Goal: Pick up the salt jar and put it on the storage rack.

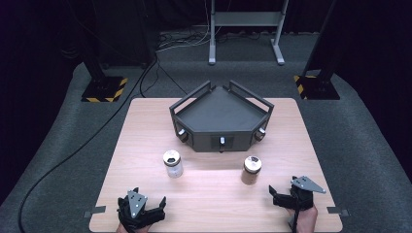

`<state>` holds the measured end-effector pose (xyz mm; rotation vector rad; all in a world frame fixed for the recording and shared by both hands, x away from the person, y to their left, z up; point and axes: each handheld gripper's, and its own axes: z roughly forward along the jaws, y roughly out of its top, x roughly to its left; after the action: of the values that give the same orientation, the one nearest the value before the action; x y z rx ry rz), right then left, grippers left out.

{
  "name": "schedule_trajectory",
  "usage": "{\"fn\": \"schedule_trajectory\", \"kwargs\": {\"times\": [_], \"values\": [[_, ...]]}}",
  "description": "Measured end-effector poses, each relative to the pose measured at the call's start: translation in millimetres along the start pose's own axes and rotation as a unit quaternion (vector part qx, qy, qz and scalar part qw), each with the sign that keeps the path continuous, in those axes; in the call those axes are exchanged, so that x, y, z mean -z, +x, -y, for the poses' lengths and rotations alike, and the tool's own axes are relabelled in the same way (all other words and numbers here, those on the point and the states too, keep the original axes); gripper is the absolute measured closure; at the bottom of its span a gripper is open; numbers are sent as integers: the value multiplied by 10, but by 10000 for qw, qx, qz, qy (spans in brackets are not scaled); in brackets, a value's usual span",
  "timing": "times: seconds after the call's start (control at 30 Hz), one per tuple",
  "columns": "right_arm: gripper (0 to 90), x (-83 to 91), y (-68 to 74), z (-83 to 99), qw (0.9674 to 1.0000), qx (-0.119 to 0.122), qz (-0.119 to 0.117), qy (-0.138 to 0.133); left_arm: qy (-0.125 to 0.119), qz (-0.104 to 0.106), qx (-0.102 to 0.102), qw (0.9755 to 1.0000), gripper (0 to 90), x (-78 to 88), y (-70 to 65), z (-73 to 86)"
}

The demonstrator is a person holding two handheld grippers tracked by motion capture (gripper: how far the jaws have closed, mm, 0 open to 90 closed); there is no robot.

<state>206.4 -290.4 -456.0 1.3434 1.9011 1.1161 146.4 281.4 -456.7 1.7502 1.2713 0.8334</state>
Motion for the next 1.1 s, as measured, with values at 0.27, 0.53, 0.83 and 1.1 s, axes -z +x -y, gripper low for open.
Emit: {"fn": "schedule_trajectory", "kwargs": {"times": [0.27,0.53,0.83,1.1], "values": [[0,-10,-5,-15,10000,21,-17,43,-4,71,-111,9999,1,-154,-74,-82],[0,-25,5,-42,9999,35,-2,120,-13,82,-111,9999,1,-272,-76,-229],[0,-14,-18,-26,10000,-13,-37,72,70,97,-185,9998,0,-454,-122,-315],[0,-5,-19,-12,10000,-14,-40,35,182,240,-136,9995,0,-676,-51,-443]]}}
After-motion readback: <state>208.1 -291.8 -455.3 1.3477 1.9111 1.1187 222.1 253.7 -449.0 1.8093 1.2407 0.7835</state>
